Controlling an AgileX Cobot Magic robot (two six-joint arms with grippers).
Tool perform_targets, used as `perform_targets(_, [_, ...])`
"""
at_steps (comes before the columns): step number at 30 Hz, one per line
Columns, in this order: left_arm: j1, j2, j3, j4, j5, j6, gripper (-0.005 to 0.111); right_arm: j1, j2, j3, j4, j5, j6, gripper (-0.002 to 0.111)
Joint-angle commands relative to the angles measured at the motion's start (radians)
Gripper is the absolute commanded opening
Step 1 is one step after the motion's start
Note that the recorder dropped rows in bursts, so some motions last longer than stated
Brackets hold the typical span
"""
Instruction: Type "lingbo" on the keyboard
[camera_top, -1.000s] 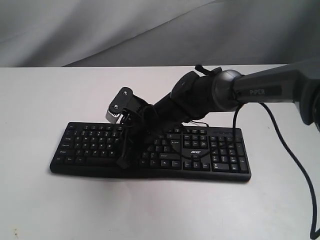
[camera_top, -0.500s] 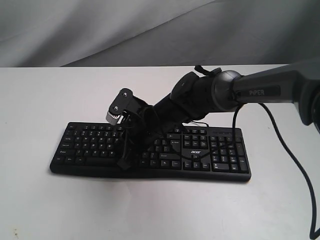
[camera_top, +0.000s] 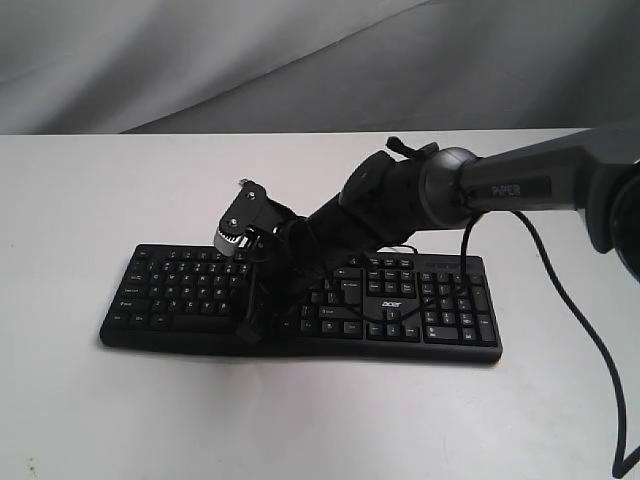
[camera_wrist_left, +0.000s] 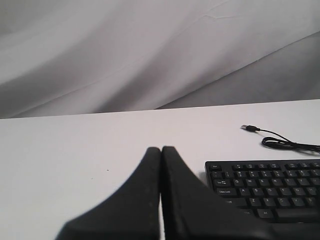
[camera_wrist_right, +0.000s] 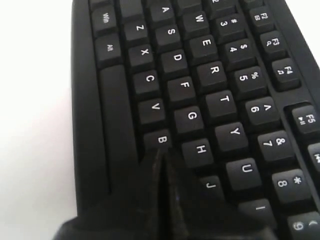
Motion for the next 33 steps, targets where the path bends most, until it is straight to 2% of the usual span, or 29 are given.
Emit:
perform_targets(1, [-0.005,-0.005,0.005,0.0,-0.006,-0.002,0.001,0.003,-0.013,-0.006,-0.002,-0.018,-0.005,0.0])
perform_targets(11, [-0.005,-0.005,0.005,0.0,-0.006,-0.002,0.001,0.017,0.0,-0.122,-0.042,-0.006,0.066,0.0])
perform_targets(33, [-0.005,-0.005,0.005,0.0,-0.006,-0.002,0.001,0.033,0.046,-0.122,0.044,-0.055,0.05,0.0])
